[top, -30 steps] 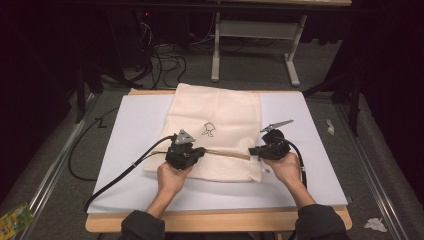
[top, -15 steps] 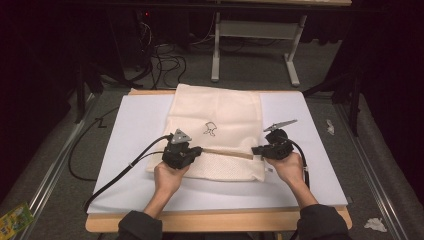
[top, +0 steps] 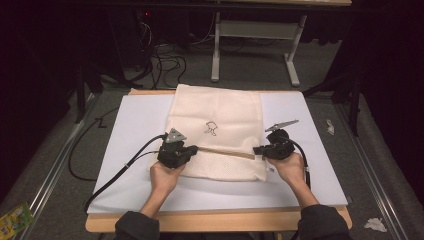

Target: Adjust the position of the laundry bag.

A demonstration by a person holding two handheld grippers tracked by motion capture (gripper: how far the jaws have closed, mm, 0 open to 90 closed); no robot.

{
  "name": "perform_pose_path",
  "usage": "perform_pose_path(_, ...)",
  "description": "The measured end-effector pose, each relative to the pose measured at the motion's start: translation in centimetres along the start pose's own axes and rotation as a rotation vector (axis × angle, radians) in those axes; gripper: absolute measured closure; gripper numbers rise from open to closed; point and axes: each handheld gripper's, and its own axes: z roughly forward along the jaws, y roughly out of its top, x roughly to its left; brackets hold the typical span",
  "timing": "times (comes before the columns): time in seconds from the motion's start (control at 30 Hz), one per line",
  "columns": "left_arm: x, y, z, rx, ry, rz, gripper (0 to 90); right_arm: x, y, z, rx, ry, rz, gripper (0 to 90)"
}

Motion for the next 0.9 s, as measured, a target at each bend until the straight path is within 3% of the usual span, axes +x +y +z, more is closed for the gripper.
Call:
perform_pose_path(0.33,0.8,-0.5,-0.7,-0.002,0.02,-0.022,87.5,-0.4,-0.1,-0.1,0.007,-0.022,0.008,88.8)
perform_pose_path(0.7,1.1,-0.6,-0.8,0.002,0.025,-0.008,87.5,-0.4,0.0,-0.1,0.003,-0.047,-0.001,88.8)
perform_pose_path(0.9,1.7,-0.8,-1.5,-0.008,0.043,-0.025,87.5,-0.6,-0.1,-0.2,0.004,-0.05,0.004,88.8)
